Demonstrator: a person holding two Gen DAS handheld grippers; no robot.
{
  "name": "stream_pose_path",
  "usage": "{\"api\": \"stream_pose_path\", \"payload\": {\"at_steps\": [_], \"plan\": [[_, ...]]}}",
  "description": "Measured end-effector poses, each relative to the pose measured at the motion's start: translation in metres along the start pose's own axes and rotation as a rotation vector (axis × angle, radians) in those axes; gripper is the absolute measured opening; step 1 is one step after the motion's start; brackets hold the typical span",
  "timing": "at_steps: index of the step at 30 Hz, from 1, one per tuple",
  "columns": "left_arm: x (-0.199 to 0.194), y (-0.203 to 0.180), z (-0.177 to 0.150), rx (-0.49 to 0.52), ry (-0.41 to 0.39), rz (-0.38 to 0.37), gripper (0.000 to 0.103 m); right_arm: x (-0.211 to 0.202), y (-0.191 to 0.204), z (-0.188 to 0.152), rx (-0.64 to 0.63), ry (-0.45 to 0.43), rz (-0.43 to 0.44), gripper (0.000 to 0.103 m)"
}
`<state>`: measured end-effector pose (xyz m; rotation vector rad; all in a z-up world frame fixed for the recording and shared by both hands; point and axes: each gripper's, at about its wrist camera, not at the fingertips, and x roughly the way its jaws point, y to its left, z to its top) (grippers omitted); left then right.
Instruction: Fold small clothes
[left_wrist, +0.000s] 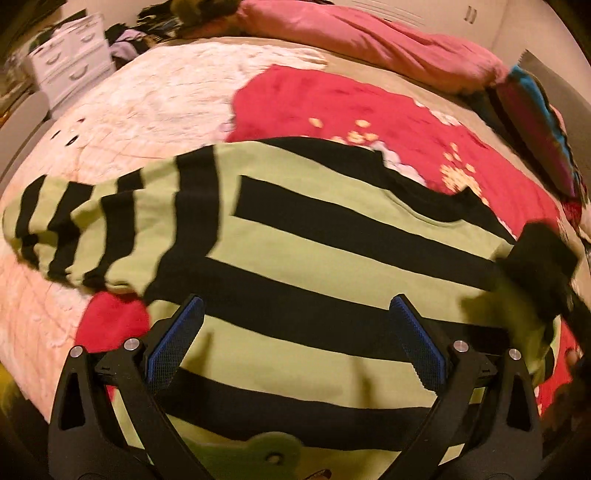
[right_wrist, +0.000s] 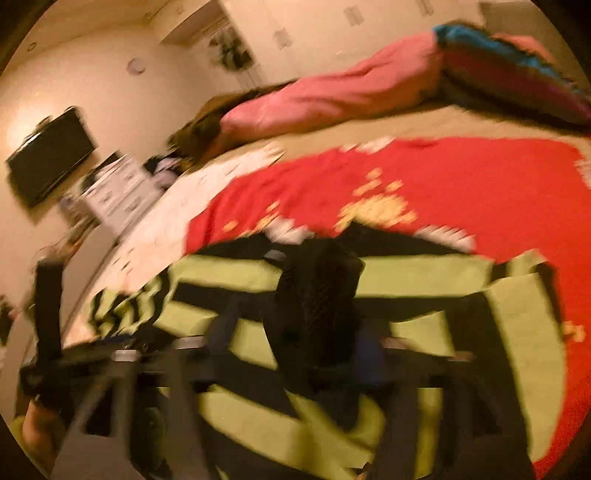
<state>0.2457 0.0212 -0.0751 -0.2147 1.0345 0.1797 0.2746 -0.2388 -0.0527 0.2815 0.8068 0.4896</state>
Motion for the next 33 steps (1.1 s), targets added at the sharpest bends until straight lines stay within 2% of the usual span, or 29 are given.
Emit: {"api": "stream_pose_path", "payload": {"at_steps": [1,2,4,5,7,9,12,15,20,22,26,28,30,33], "plan": [[0.000,0.003,0.000,-0.009,0.000,0.000,0.094,-0.004,0.000,0.000,0.012,-0.006,0.030,0.080],[0.000,0.006,0.000,-0.015,0.002,-0.004,0.094,-0.011,-0.004,0.005,0.024,-0.029,0.066,0.081],[-0.001,0.007,0.001,-0.028,0.008,-0.022,0.094,-0.026,0.000,0.006,0.026,-0.085,0.069,0.084],[-0.001,0.007,0.000,-0.028,0.009,-0.027,0.094,-0.031,-0.002,0.005,0.028,-0.103,0.053,0.086],[-0.002,0.003,-0.001,-0.021,0.014,-0.043,0.094,-0.041,-0.017,0.009,0.052,-0.130,-0.044,0.087],[-0.001,-0.007,-0.004,-0.011,0.024,-0.078,0.094,-0.046,-0.035,0.010,0.078,-0.121,-0.154,0.087],[0.006,-0.026,-0.010,-0.001,0.071,-0.164,0.094,-0.046,-0.057,0.011,0.100,-0.099,-0.273,0.087],[0.010,-0.050,-0.014,0.003,0.114,-0.235,0.094,-0.050,-0.072,0.009,0.151,-0.092,-0.278,0.087],[0.002,-0.098,-0.024,0.035,0.150,-0.343,0.094,-0.052,-0.080,0.004,0.162,-0.102,-0.280,0.087],[0.004,-0.117,-0.027,0.062,0.163,-0.316,0.094,-0.053,-0.087,0.003,0.193,-0.110,-0.273,0.088],[0.025,-0.140,-0.022,0.027,0.197,-0.172,0.094,-0.062,-0.097,0.005,0.231,-0.128,-0.286,0.088],[0.039,-0.143,-0.018,0.000,0.240,-0.102,0.094,-0.067,-0.103,0.005,0.247,-0.139,-0.295,0.088],[0.052,-0.147,-0.018,-0.024,0.274,-0.112,0.094,-0.070,-0.109,0.005,0.266,-0.144,-0.296,0.088],[0.057,-0.153,-0.020,-0.015,0.263,-0.105,0.094,-0.071,-0.118,0.005,0.296,-0.139,-0.298,0.088]]}}
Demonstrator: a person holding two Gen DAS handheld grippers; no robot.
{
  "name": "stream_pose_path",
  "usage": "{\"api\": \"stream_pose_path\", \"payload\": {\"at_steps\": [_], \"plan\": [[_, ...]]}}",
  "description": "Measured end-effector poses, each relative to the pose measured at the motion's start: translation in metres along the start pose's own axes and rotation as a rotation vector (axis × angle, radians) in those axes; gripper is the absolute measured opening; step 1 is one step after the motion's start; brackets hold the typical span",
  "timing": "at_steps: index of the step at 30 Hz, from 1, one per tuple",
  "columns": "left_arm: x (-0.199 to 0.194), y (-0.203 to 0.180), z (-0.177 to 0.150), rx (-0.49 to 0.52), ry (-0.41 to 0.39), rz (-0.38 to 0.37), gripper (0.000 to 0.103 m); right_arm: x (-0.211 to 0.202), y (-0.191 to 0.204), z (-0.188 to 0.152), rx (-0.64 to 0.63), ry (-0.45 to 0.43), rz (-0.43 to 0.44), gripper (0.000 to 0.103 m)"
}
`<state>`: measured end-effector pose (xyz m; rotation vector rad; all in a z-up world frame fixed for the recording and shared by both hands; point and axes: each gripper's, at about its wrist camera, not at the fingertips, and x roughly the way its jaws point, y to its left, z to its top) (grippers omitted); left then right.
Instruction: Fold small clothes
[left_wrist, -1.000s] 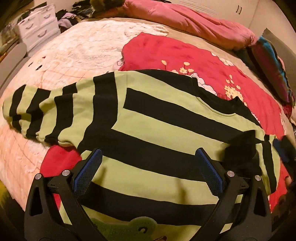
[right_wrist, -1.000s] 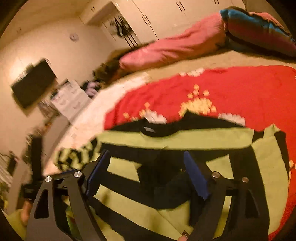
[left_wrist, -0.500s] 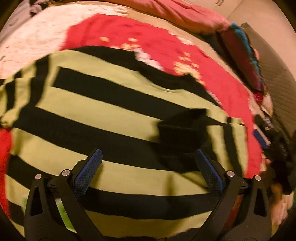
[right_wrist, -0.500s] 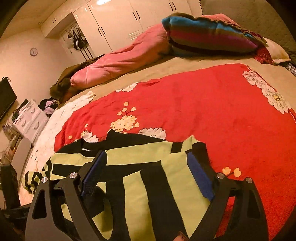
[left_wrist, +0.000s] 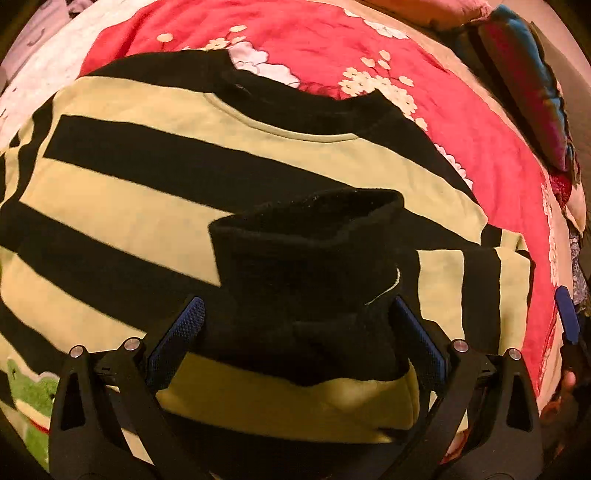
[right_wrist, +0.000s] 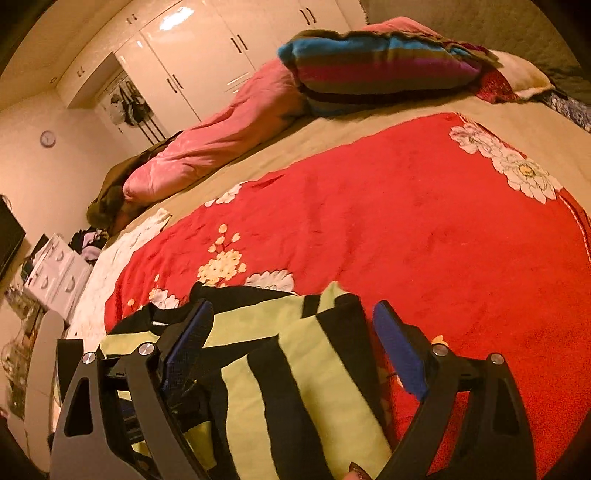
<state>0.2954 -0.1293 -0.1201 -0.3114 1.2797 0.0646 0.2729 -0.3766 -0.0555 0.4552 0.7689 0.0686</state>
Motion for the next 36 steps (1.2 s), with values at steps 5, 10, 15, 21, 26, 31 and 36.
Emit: {"api": "stream_pose_path", "payload": {"at_steps": [5,10,15,21,26,31,36], "plan": [[-0.004,0.008,-0.003,-0.045,-0.042,-0.107,0.090,0.000,-0.012,0.001,0.049,0.005,-0.007,0.088],[-0.003,0.008,-0.004,0.013,-0.052,-0.101,0.075,0.002,-0.017,0.001,0.075,0.014,-0.003,0.088],[-0.008,0.016,-0.013,0.064,-0.062,-0.102,0.054,0.004,-0.015,0.000,0.070,0.023,0.004,0.088],[-0.019,0.043,-0.029,0.038,-0.033,-0.189,0.032,0.002,-0.017,0.001,0.088,0.016,0.014,0.088],[-0.032,0.055,-0.043,-0.025,-0.012,-0.267,0.056,0.001,-0.019,0.002,0.097,0.011,0.020,0.088],[-0.037,0.046,-0.040,-0.063,-0.036,-0.289,0.082,0.000,-0.017,0.001,0.095,0.010,0.023,0.088],[-0.023,0.049,-0.023,-0.129,-0.043,-0.267,0.053,0.000,-0.016,0.001,0.092,0.012,0.026,0.088]]}}
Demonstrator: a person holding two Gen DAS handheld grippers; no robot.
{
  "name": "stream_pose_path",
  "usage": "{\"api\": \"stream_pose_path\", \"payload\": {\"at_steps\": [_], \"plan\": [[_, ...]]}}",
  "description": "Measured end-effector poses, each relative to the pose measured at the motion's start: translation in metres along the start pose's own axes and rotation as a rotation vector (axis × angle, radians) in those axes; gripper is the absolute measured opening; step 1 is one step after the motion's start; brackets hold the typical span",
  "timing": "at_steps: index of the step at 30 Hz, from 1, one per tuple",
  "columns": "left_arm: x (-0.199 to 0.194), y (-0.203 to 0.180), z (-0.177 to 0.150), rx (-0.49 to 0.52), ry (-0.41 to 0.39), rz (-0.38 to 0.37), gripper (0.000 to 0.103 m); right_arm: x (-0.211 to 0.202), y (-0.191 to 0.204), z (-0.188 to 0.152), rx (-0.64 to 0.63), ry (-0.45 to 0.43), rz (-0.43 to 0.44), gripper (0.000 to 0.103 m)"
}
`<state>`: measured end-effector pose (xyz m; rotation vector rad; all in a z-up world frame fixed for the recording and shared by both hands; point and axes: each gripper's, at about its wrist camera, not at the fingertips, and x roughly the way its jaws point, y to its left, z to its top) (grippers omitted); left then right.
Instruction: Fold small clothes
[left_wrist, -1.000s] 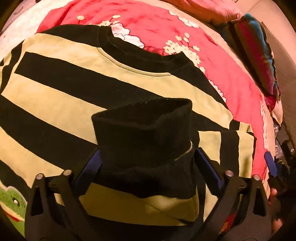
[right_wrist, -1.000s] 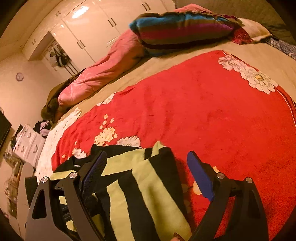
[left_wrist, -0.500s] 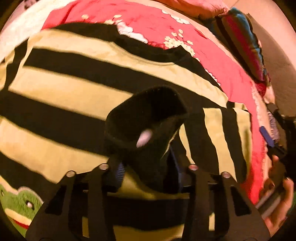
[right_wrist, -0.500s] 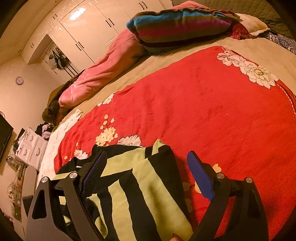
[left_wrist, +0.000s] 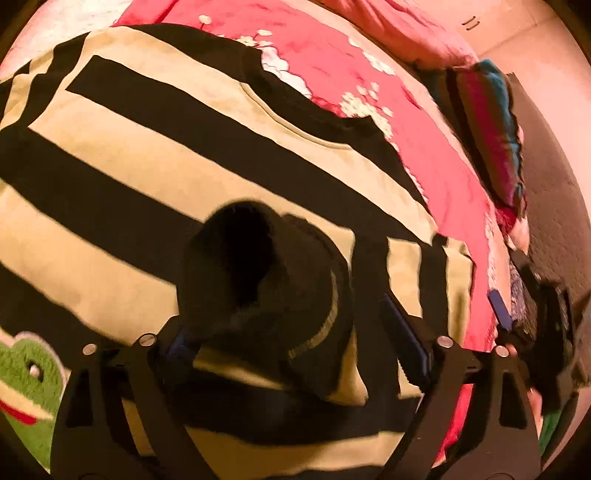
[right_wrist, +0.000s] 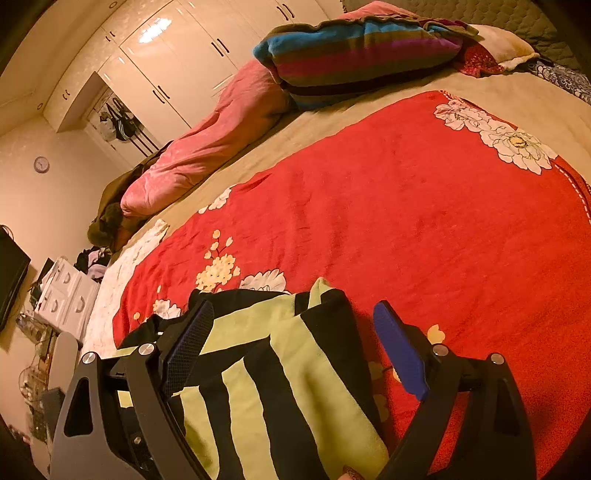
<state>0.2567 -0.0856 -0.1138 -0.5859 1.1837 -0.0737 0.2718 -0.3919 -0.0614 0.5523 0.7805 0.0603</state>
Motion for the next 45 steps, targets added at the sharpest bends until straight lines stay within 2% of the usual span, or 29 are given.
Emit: {"api": "stream_pose_path", "payload": {"at_steps": [1,2,6,9,11,13,19,23,29,32,34,36,37,40,41,42,45], "plan": [[0.002,0.001,0.002,0.008,0.001,-0.004,0.032,0.000,0.000,0.000,0.002,0.000,-0.001,0.088],[0.003,0.002,0.004,0.025,0.006,-0.011,0.017,0.000,-0.001,0.000,0.005,-0.001,0.000,0.088],[-0.015,0.005,0.009,0.064,-0.036,-0.075,0.014,-0.002,-0.006,0.003,0.022,-0.008,0.000,0.088],[-0.045,0.003,0.025,0.101,-0.132,-0.114,0.014,-0.005,-0.011,0.004,0.035,-0.019,-0.005,0.088],[-0.073,-0.001,0.039,0.166,-0.235,-0.085,0.014,-0.005,-0.014,0.005,0.041,-0.019,-0.006,0.088],[-0.089,0.000,0.054,0.209,-0.287,-0.049,0.014,-0.003,-0.012,0.004,0.033,-0.011,-0.003,0.088],[-0.073,0.039,0.086,0.188,-0.245,0.033,0.016,0.013,0.027,-0.011,-0.116,0.055,0.033,0.088],[-0.050,0.061,0.087,0.160,-0.192,0.064,0.019,0.022,0.061,-0.027,-0.262,0.085,0.034,0.088],[-0.043,0.080,0.092,0.155,-0.194,0.080,0.020,0.038,0.097,-0.057,-0.435,0.170,0.066,0.088],[-0.041,0.077,0.092,0.189,-0.199,0.098,0.021,0.050,0.106,-0.072,-0.506,0.222,0.039,0.088],[-0.038,0.078,0.093,0.190,-0.189,0.111,0.027,0.065,0.105,-0.081,-0.545,0.271,-0.049,0.088],[-0.040,0.085,0.093,0.164,-0.185,0.125,0.033,0.080,0.099,-0.089,-0.578,0.325,-0.140,0.088],[-0.043,0.088,0.092,0.155,-0.189,0.122,0.034,0.083,0.097,-0.092,-0.591,0.338,-0.153,0.088],[-0.055,0.096,0.089,0.142,-0.215,0.141,0.046,0.080,0.099,-0.092,-0.593,0.334,-0.144,0.089],[-0.060,0.098,0.087,0.142,-0.224,0.156,0.048,0.078,0.099,-0.091,-0.585,0.333,-0.130,0.092],[-0.064,0.100,0.087,0.140,-0.232,0.165,0.049,0.076,0.098,-0.090,-0.567,0.331,-0.108,0.095],[-0.084,0.105,0.083,0.121,-0.271,0.156,0.051,0.074,0.093,-0.086,-0.500,0.341,-0.053,0.095]]}}
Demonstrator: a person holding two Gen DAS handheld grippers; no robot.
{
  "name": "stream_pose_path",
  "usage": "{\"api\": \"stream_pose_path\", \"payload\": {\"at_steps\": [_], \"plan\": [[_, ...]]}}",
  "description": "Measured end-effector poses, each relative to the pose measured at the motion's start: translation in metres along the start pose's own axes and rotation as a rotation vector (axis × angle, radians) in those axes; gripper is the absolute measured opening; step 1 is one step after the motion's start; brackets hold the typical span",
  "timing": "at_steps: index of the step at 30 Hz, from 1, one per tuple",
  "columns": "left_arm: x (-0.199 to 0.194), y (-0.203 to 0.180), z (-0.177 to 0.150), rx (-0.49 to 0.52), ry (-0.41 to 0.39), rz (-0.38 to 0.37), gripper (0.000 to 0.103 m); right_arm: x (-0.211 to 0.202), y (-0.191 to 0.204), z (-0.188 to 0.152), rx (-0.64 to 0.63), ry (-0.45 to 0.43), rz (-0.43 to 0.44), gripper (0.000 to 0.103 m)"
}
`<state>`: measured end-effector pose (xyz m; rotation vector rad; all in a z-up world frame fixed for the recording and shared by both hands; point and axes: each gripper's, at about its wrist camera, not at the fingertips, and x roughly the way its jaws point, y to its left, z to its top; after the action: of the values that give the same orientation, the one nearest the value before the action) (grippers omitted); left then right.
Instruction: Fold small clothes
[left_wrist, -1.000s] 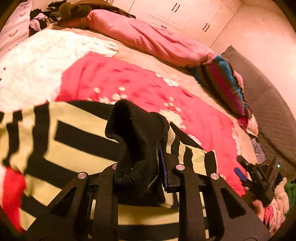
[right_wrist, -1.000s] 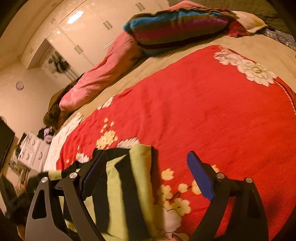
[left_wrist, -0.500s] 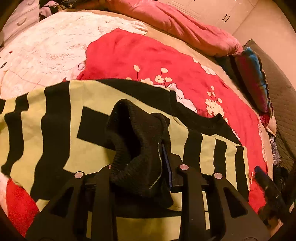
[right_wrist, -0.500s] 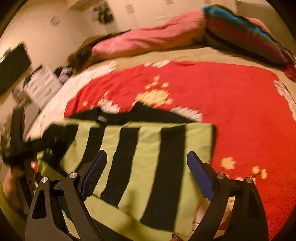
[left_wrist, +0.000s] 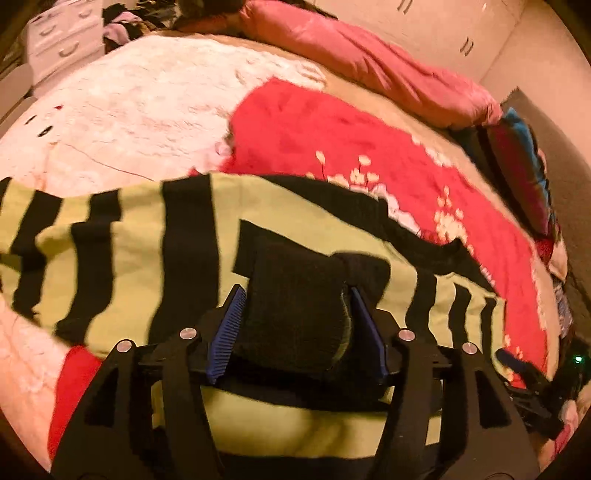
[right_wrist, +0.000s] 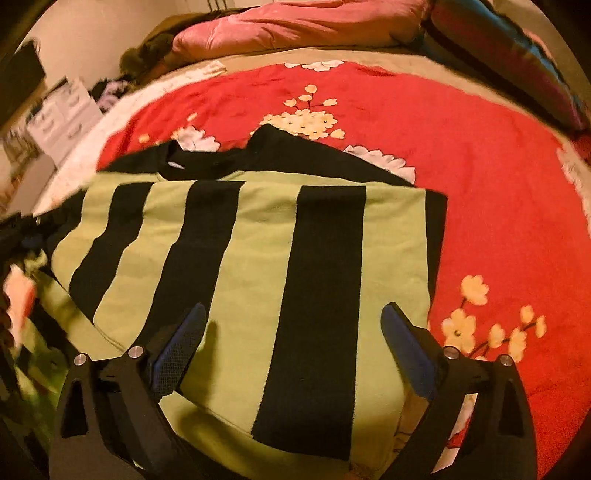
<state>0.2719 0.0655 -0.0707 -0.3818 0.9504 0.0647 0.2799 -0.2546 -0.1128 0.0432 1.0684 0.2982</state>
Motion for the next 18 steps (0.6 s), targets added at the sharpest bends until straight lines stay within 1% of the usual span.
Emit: {"api": "stream_pose_path", "payload": {"at_steps": [2,4,6,9,10,12,13,15,16,18], "plan": [[-0.013,0.001,0.002,0.009,-0.037,0.020,0.052,-0.002,-0.002,0.001,0.017,-0.008,0.013,0.095],[-0.020,0.000,0.004,0.029,-0.048,0.031,0.053,-0.003,-0.002,0.004,0.030,-0.012,0.018,0.095],[-0.030,-0.001,0.005,0.030,-0.062,0.023,0.053,-0.007,-0.002,0.005,0.036,-0.026,0.031,0.095],[-0.046,-0.018,0.002,0.076,-0.110,0.010,0.053,-0.016,-0.002,0.007,0.037,-0.068,0.046,0.095],[-0.049,-0.024,-0.001,0.093,-0.112,0.003,0.053,-0.018,-0.001,0.007,0.036,-0.080,0.053,0.095],[-0.048,-0.044,-0.007,0.147,-0.098,-0.028,0.053,-0.020,0.000,0.008,0.035,-0.091,0.063,0.095],[-0.044,-0.055,-0.012,0.175,-0.076,-0.046,0.053,-0.020,0.001,0.008,0.033,-0.089,0.070,0.095],[-0.032,-0.067,-0.020,0.197,-0.029,-0.076,0.053,-0.015,0.002,0.008,0.029,-0.074,0.068,0.095],[-0.025,-0.071,-0.024,0.207,-0.011,-0.080,0.053,-0.013,0.002,0.008,0.029,-0.065,0.063,0.095],[-0.007,-0.077,-0.032,0.241,0.030,-0.052,0.055,-0.007,0.001,0.007,0.032,-0.038,0.039,0.095]]}}
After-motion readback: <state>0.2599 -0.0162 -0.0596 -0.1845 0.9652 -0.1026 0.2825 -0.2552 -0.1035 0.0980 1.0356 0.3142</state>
